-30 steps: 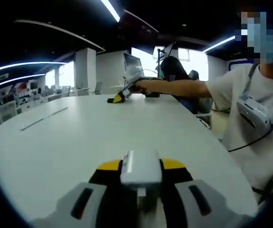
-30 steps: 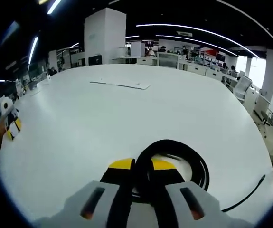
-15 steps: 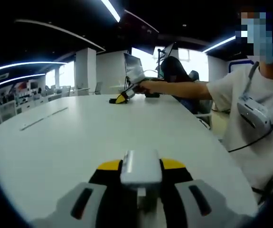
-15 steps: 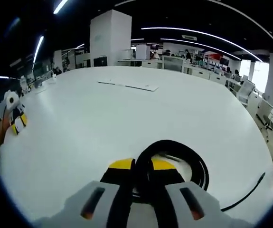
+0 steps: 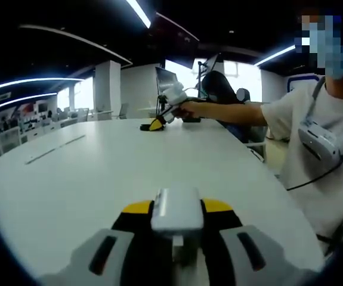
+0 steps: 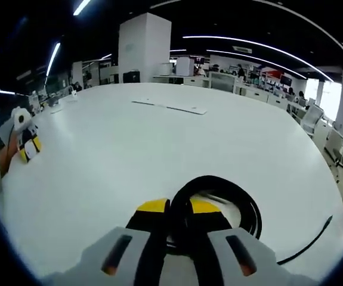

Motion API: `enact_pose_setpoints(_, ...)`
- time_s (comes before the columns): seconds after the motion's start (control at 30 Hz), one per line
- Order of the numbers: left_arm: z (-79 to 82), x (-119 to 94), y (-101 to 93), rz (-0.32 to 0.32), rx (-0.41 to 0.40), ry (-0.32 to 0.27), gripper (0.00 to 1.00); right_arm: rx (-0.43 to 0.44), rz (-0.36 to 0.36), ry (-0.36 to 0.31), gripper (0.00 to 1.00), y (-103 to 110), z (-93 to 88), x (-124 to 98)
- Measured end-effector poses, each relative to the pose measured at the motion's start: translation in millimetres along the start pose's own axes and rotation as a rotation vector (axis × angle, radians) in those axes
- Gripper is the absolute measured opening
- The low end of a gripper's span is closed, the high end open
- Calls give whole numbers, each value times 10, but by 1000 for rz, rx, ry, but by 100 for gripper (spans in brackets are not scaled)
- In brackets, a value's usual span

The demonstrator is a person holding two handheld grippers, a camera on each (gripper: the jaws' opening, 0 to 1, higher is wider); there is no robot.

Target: Plug the desk Type‑C cable into the charger adapter.

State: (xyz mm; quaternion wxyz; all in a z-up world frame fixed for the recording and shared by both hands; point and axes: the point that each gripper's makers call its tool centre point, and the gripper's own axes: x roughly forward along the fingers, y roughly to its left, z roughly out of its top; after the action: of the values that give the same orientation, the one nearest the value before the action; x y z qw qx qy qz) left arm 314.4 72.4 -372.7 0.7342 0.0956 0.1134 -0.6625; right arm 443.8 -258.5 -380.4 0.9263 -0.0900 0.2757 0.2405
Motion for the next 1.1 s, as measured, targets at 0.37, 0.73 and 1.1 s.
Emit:
enact_pose_setpoints(0.37, -2, 1, -6, 1, 2, -1, 30, -15, 34, -8, 11, 130, -3, -46)
enact_pose_setpoints(0.73, -1, -3, -1, 2, -1, -2, 30, -31, 75, -19, 11, 318, -37, -132)
enact_pose_setpoints(1.1, -3, 10, -15, 2, -1, -3, 30, -35, 108, -33, 11, 505, -85, -215)
